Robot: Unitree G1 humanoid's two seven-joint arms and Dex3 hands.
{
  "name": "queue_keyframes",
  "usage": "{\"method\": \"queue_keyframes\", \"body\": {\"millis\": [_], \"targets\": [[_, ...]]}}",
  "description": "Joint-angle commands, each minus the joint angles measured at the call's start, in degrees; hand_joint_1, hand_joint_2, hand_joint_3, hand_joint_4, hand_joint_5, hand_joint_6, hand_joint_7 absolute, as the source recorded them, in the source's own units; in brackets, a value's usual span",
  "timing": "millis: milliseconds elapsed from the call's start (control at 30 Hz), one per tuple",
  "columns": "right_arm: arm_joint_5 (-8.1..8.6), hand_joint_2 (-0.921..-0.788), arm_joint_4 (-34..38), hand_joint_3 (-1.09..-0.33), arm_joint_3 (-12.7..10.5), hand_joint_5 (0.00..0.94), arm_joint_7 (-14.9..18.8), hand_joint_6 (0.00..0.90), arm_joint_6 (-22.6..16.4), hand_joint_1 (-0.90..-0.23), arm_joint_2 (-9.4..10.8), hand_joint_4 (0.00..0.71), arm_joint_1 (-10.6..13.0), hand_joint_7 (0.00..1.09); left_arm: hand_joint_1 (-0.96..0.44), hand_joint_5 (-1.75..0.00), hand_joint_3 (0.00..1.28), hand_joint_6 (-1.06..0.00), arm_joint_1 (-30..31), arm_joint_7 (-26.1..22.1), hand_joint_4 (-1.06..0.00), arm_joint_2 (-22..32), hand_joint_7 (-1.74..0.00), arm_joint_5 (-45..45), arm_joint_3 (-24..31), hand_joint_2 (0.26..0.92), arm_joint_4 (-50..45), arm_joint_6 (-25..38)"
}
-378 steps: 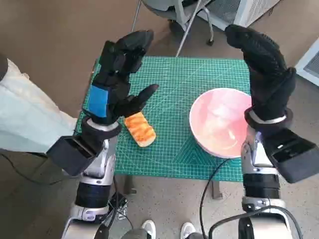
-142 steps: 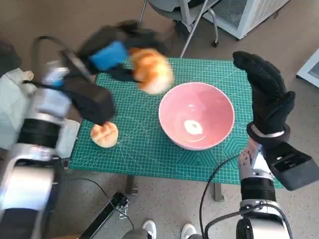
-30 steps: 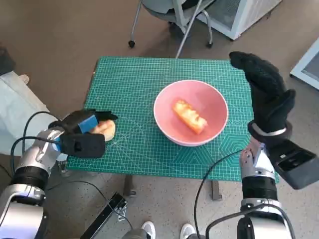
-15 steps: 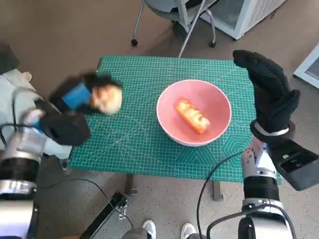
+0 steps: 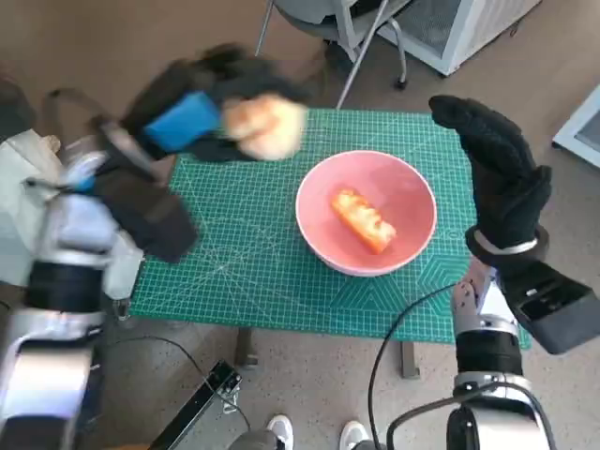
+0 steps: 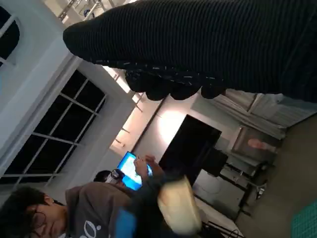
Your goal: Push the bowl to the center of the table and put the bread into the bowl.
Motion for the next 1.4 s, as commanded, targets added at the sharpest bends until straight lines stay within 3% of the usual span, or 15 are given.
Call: {"method": "queue_keyframes", "body": {"millis": [33,67,100,133,167,267,400,500,633,800,933,1067,1133,1267,1400], "targets": [[-0.61,-0.921,0.1,-0.626,0.46,0.0,-0.79,0.076,0.43,-0.558,0.57,0.36,0.84,0.8,0.0,-1.17,0.06,-0.7,-2.17,-2.51,-0.67,-3.04,-1.11,2.31,-3.73,0.911,5.58,-0.67],[-0.65,-0.921,0.0,-0.626,0.5,0.0,-0.86,0.076,0.46,-0.558,0.6,0.36,0.91,0.8,0.0,-1.2,0.1,-0.64,-2.3,-3.57,-0.63,-3.52,-1.17,2.21,-4.28,0.913,6.76,-0.37],[-0.59,-0.921,-0.2,-0.626,0.53,0.0,-0.86,0.075,0.55,-0.558,0.58,0.36,1.04,0.8,-0.01,-1.11,0.16,-0.44,-2.33,-6.6,-0.46,-4.06,-1.16,2.01,-5.32,0.89,7.73,1.64],[-0.57,-0.921,-0.32,-0.626,0.57,0.0,-0.89,0.075,0.6,-0.558,0.58,0.36,1.12,0.8,-0.03,-0.95,0.17,-0.37,-2.41,-8.75,-0.38,-4.4,-1.06,1.88,-6.0,0.872,8.47,2.99],[-0.47,-0.921,-0.6,-0.626,0.6,0.0,-0.89,0.074,0.7,-0.557,0.54,0.36,1.27,0.8,-0.04,-0.66,0.16,-0.27,-2.92,-12.84,-0.31,-4.78,-0.88,2.06,-7.19,0.853,8.33,6.98],[-0.11,-0.921,-1.26,-0.626,0.63,0.0,-0.81,0.071,1.02,-0.555,0.42,0.359,1.61,0.81,-0.08,-0.22,0.12,-0.09,-4.03,-20.9,-0.1,-5.5,-0.53,2.53,-9.43,0.795,7.21,14.81],[0.78,-0.921,-2.13,-0.627,0.47,0.0,-0.43,0.069,1.6,-0.553,0.26,0.359,2.05,0.81,-0.11,-0.06,0.09,-0.04,-3.61,-23.77,-0.03,-6.23,-0.41,1.32,-9.53,0.767,7.62,15.45],[1.06,-0.921,-3.11,-0.626,0.44,0.0,-0.46,0.067,1.89,-0.555,0.25,0.359,2.46,0.81,-0.14,-0.01,0.08,-0.05,-2.8,-22.97,-0.01,-6.51,-0.39,0.54,-8.62,0.762,8.49,13.18],[0.62,-0.921,-3.27,-0.624,0.2,0.0,-0.92,0.064,1.4,-0.563,0.1,0.359,2.51,0.81,-0.15,-0.01,0.07,-0.06,-1.94,-19.65,-0.01,-6.65,-0.4,-0.14,-6.83,0.77,9.55,10.13],[0.35,-0.921,-2.88,-0.621,-0.18,0.0,-1.43,0.059,0.87,-0.572,0.07,0.36,2.06,0.81,-0.17,-0.05,0.07,-0.13,-1.57,-15.99,-0.11,-7.85,-0.44,-4.75,-1.99,0.798,11.41,7.96],[-0.07,-0.921,-2.73,-0.622,-0.39,0.0,-2.26,0.052,0.7,-0.572,0.1,0.36,1.52,0.81,-0.19,-0.08,0.05,-0.27,-1.95,-12.08,-0.32,-9.4,-0.46,-10.79,3.9,0.822,14.05,3.44],[0.56,-0.921,-3.15,-0.622,-0.43,0.0,-2.66,0.052,1.58,-0.57,0.29,0.359,0.96,0.81,-0.25,-0.1,0.02,-0.47,-0.93,-4.03,-0.59,-11.22,-0.43,-14.64,9.92,0.86,12.8,0.64],[0.77,-0.921,-3.38,-0.621,-0.45,0.0,-3.0,0.053,1.95,-0.57,0.47,0.359,0.68,0.8,-0.27,-0.1,0.02,-0.54,-0.2,0.53,-0.65,-12.76,-0.41,-16.42,12.76,0.877,12.06,-0.42],[-0.31,-0.921,-3.86,-0.621,-0.55,0.0,-5.03,0.057,2.42,-0.55,0.66,0.359,0.15,0.8,-0.3,-0.05,0.04,-0.52,2.7,7.74,-0.62,-16.64,-0.36,-19.63,16.68,0.911,7.53,-2.02],[-2.35,-0.921,-5.02,-0.628,-0.29,0.0,-7.88,0.06,2.89,-0.527,0.68,0.359,-0.17,0.79,-0.35,-0.01,0.11,-0.44,5.41,9.97,-0.55,-19.52,-0.32,-24.14,19.13,0.918,3.21,-2.34]]}}
